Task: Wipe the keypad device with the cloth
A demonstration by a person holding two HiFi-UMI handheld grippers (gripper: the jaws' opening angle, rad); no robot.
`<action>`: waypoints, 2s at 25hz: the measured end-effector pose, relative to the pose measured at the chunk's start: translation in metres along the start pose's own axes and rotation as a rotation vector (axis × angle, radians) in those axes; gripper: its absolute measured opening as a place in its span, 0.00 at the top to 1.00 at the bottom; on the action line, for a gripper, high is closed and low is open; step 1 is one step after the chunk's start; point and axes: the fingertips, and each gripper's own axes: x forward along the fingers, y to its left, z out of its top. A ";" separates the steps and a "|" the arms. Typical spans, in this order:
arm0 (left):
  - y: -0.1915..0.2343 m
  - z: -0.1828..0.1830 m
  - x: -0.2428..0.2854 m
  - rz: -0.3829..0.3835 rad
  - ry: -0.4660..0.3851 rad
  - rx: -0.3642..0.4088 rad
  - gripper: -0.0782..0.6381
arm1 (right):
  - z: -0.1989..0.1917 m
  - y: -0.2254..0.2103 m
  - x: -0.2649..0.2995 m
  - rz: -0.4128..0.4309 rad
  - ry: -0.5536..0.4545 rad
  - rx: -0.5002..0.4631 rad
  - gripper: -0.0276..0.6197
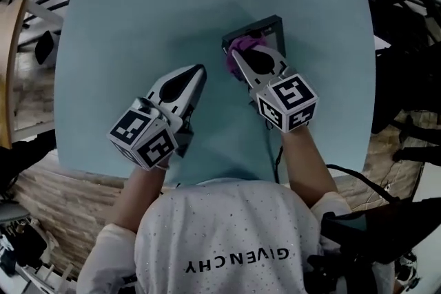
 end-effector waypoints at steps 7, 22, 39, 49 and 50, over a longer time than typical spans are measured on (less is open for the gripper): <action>-0.027 0.003 -0.014 0.133 -0.071 -0.027 0.88 | -0.004 -0.050 -0.019 0.000 -0.030 0.119 0.92; -0.056 -0.031 -0.053 0.328 -0.128 -0.096 0.88 | -0.017 -0.128 -0.040 -0.037 -0.137 0.228 0.92; -0.066 -0.044 -0.079 0.388 -0.189 -0.087 0.88 | -0.013 -0.060 -0.033 0.131 -0.224 0.148 0.92; -0.068 -0.047 -0.066 0.373 -0.145 -0.061 0.88 | -0.023 0.004 -0.001 0.227 -0.120 -0.072 0.92; -0.068 -0.046 -0.068 0.374 -0.147 -0.065 0.88 | -0.022 0.002 -0.001 0.221 -0.118 -0.069 0.92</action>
